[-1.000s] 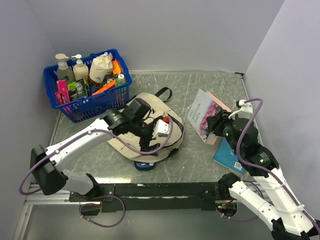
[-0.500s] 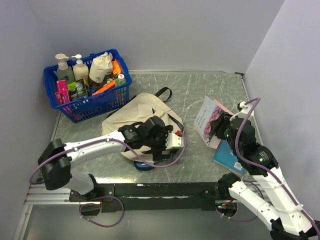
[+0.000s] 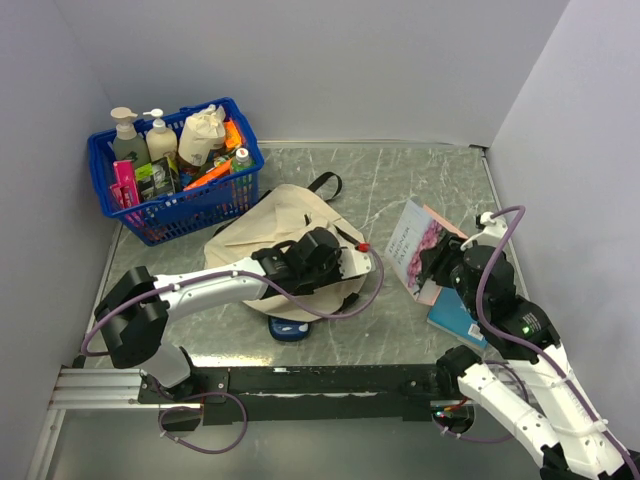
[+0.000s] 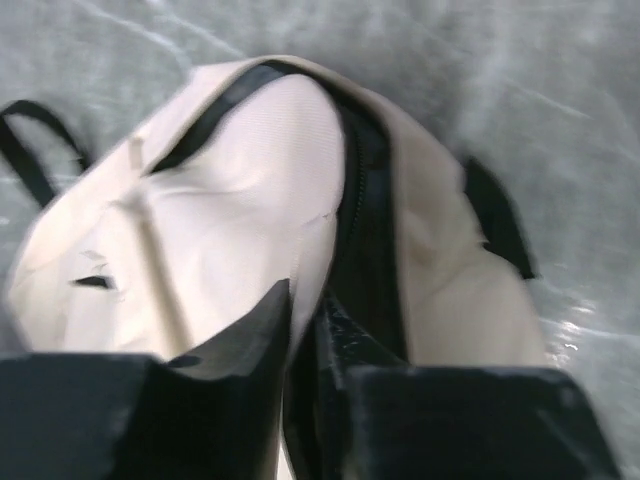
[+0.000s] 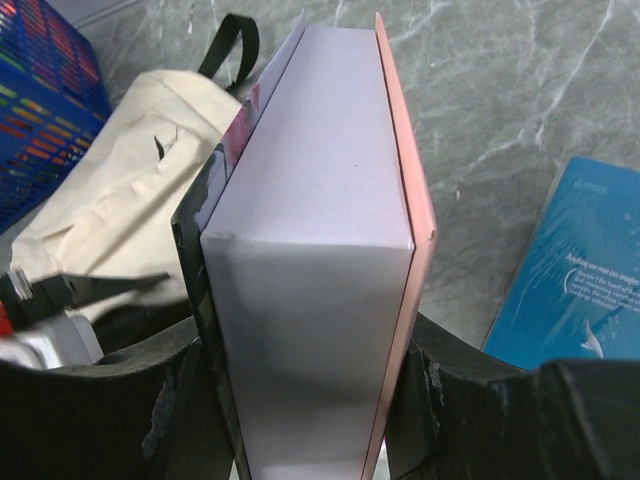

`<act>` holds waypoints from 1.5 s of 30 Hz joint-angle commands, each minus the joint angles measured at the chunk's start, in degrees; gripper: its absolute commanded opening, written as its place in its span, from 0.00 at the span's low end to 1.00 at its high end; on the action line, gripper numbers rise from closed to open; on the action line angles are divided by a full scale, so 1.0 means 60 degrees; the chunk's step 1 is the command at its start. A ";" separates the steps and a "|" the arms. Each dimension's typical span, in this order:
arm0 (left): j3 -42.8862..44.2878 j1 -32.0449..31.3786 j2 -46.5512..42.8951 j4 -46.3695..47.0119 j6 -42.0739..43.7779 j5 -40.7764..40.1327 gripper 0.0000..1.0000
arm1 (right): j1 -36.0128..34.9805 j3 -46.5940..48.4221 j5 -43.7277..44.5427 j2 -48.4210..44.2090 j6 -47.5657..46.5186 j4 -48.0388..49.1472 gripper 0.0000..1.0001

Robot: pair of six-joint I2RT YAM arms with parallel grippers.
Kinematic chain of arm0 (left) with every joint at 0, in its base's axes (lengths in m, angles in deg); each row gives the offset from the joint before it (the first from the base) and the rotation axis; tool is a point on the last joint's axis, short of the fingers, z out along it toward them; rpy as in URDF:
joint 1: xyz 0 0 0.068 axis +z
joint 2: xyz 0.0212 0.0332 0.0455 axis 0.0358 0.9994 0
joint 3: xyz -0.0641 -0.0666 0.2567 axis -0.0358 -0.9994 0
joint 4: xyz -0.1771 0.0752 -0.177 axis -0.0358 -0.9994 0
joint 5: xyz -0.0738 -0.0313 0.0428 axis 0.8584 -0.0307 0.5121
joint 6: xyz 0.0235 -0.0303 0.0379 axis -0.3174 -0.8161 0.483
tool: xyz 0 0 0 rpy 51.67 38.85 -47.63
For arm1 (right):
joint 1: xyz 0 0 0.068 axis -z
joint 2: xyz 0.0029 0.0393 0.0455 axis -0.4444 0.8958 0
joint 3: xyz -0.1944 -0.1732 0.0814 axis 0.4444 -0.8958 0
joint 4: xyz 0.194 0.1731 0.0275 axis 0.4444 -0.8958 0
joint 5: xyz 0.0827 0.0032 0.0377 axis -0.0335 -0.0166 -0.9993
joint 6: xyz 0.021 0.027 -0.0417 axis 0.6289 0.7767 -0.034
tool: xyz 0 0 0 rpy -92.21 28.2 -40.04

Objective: Pack the student bag
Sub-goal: Place the book in the student bag.

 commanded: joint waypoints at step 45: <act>-0.0251 0.0123 -0.3248 -0.0409 0.0077 0.1673 0.01 | 0.3591 -0.2318 -0.8586 0.1569 0.5351 0.5368 0.00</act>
